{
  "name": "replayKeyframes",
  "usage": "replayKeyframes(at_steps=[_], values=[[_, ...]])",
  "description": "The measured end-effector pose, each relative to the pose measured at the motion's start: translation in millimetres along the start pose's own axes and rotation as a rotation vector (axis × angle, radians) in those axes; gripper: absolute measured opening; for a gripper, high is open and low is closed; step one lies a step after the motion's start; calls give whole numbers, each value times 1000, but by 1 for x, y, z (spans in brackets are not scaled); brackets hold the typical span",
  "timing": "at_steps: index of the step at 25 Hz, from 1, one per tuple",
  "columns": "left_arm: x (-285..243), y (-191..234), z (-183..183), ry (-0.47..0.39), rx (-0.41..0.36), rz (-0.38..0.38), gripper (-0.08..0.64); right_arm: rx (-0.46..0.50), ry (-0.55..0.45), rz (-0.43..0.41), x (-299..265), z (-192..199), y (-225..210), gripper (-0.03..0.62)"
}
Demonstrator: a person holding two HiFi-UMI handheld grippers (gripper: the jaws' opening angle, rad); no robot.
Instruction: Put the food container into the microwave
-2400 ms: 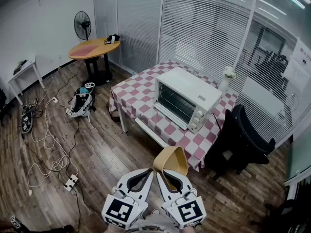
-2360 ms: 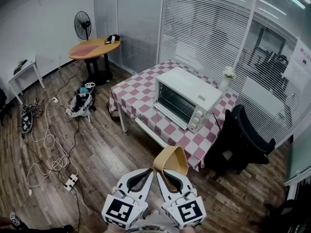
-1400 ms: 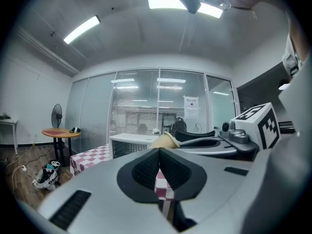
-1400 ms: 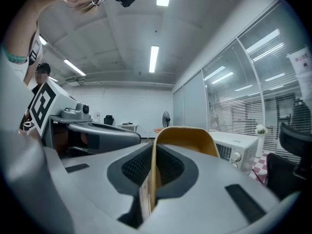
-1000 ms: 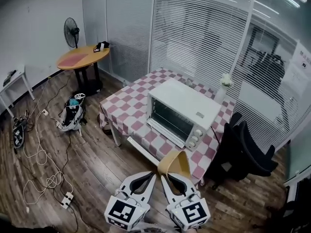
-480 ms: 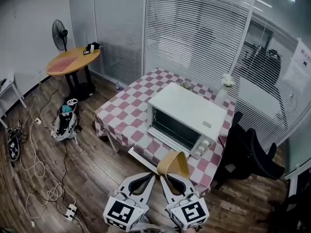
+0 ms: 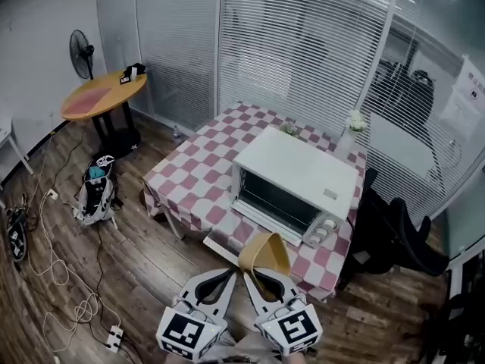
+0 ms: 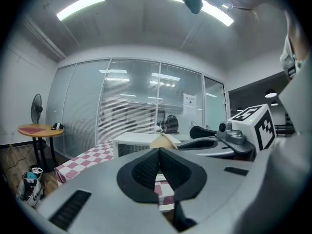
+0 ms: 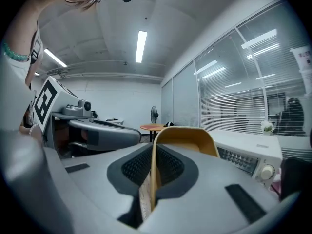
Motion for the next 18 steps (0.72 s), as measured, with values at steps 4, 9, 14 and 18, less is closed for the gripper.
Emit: replayKeyframes(at_steps=[4,9,14,18], values=[[-4,10,2,9,9,6,14,3,22,-1,-9,6,1,9],[-14,14,6,27,22,15,14,-16,54,-4,-16,8,-7,9],[-32,28,6,38,36,-7,14,-17,76,-26,-32,6,-25,9],[-77,31,-8,35,25,-36,14,-15,57,-44,-40,-4,-71,9]])
Point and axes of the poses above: the fingertips, and each gripper's own axes: x backward along the fingers, y to its left, z out of its underside, the point moved 1 cm from there along x, backward along the fingers, and after that the axes turned 12 degrees about -z, right-handed, at the moved point
